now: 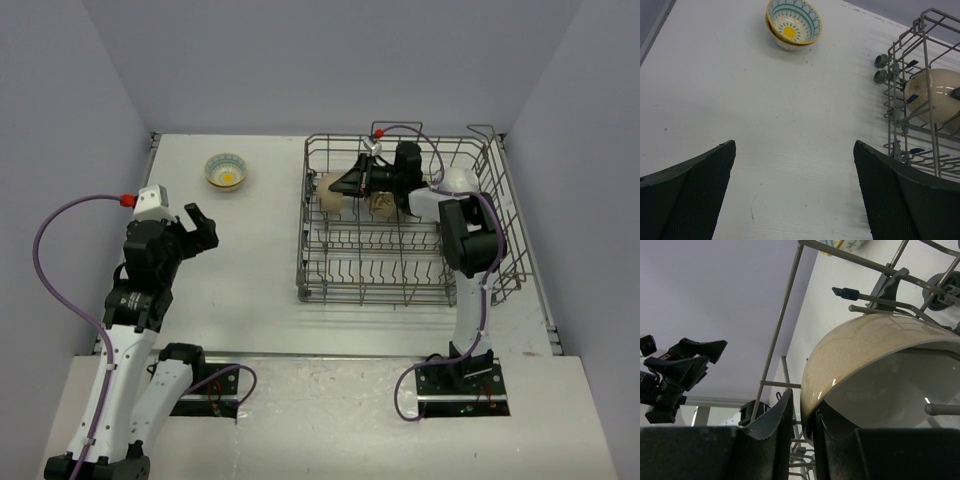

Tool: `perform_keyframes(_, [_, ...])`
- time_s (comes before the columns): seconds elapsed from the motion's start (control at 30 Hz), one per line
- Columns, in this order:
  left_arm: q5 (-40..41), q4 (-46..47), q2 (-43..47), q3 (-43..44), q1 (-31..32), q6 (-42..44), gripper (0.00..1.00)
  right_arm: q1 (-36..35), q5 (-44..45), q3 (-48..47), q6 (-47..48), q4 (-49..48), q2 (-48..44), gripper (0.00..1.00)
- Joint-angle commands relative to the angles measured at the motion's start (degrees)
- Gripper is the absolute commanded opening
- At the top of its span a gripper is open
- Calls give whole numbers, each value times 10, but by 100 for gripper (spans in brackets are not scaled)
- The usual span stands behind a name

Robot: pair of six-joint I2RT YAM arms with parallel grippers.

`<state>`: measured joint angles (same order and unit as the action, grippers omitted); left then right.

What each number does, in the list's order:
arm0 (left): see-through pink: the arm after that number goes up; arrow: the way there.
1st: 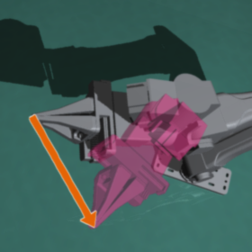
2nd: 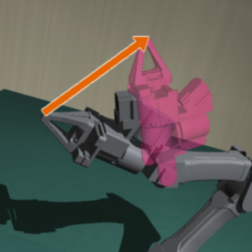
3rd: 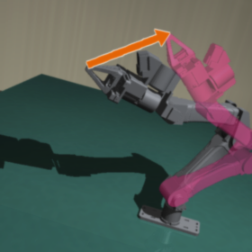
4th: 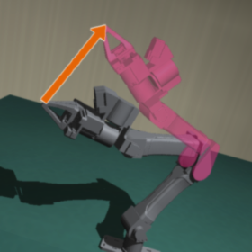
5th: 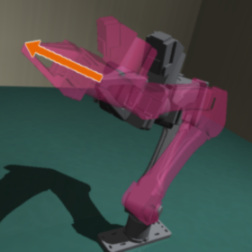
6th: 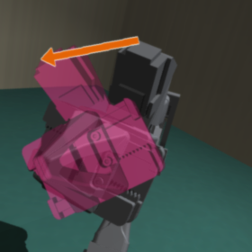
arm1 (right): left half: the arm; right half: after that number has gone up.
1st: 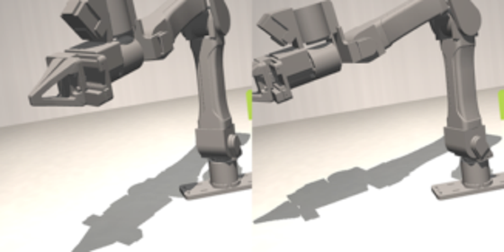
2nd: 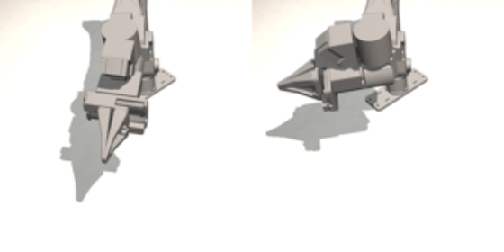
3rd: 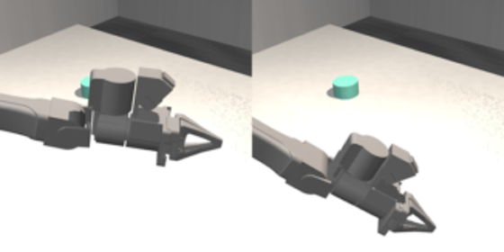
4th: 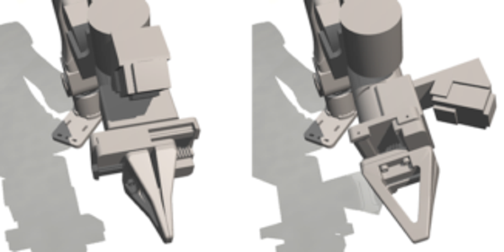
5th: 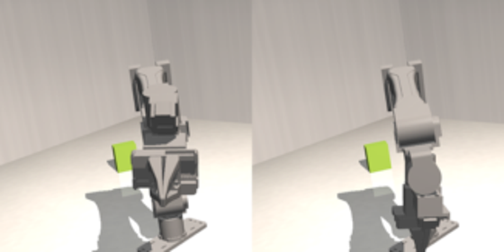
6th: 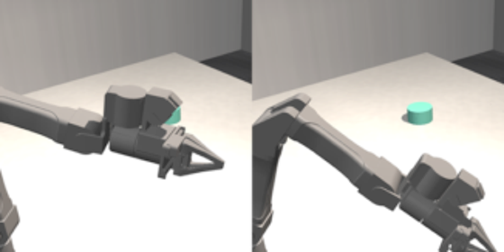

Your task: Unload the bowls from the dish rack

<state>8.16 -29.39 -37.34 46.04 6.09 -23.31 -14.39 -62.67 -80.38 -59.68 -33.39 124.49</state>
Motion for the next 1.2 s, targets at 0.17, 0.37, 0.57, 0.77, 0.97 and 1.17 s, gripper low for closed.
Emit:
perform_keyframes(0.17, [-3,21,2,-5,4,12,100,1,-59,-15,-69,-166,-19,9])
perform_keyframes(0.37, [-3,21,2,-5,4,12,100,4,-66,-15,-105,-214,-19,0])
perform_keyframes(0.57, [-3,21,3,-4,4,12,100,5,-73,-14,-167,-294,-21,0])
perform_keyframes(0.77, [-3,21,3,-5,4,12,100,5,-73,-14,-194,-321,-34,0])
perform_keyframes(0.97, [-3,21,4,-5,4,12,100,5,-75,-13,-194,-319,-49,0])
perform_keyframes(1.17, [-3,21,4,-4,4,12,100,6,-75,-14,-197,-317,-64,0])
